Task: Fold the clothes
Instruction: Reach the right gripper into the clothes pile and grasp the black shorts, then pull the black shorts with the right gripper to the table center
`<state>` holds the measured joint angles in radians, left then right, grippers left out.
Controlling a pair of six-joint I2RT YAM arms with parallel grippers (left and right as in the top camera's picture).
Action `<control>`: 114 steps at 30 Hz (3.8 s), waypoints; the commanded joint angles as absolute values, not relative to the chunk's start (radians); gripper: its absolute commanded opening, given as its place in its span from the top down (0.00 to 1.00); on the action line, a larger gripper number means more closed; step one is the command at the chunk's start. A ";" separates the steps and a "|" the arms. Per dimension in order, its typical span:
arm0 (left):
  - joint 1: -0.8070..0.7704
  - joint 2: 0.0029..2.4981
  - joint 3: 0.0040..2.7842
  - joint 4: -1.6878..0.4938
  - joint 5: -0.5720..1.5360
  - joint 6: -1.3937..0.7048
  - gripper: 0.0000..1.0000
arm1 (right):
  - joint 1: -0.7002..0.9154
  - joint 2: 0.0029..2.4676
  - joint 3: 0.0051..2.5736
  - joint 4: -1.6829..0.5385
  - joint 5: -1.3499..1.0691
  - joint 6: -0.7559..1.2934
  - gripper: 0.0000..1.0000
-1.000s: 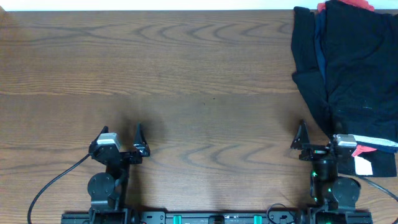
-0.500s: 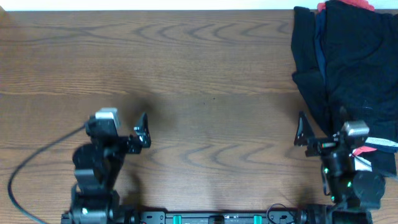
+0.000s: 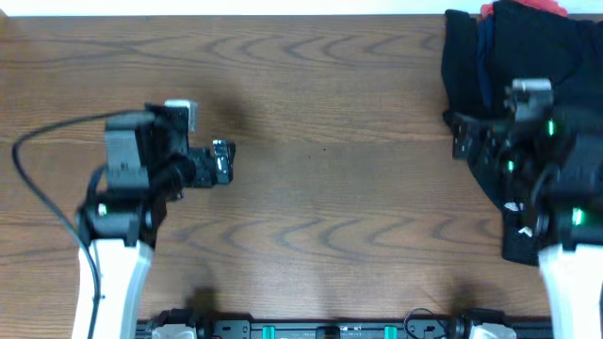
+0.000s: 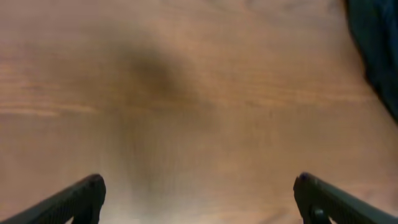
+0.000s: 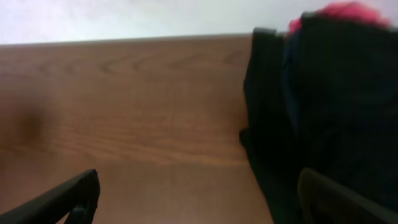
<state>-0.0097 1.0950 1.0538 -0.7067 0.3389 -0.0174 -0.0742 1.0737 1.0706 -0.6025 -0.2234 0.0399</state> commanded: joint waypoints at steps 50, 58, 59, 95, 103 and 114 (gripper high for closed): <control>-0.013 1.270 1.169 -0.807 0.367 0.026 0.02 | -0.968 1.791 1.242 -0.482 -0.296 -0.103 0.09; -0.013 1.270 1.169 -0.807 0.346 0.027 0.02 | -0.995 1.819 1.242 -0.492 -0.324 -0.103 0.44; -0.013 1.270 1.169 -0.807 0.336 0.027 0.02 | -0.995 1.827 1.242 -0.498 -0.323 -0.103 0.46; 0.035 1.103 1.213 -0.796 0.204 -0.017 0.04 | -0.407 1.450 1.409 -0.408 -0.717 0.160 0.99; 0.198 0.975 1.213 -0.850 0.189 -0.023 0.04 | 0.096 1.542 1.409 -0.168 -0.565 0.274 0.99; 0.316 0.950 1.213 -0.917 0.190 -0.023 0.04 | 0.617 1.913 1.409 0.184 -0.508 0.381 0.99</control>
<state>0.3065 0.9527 1.1896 -0.9134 0.2016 -0.0116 0.5419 1.8565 1.3987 0.1532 -0.5114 0.3248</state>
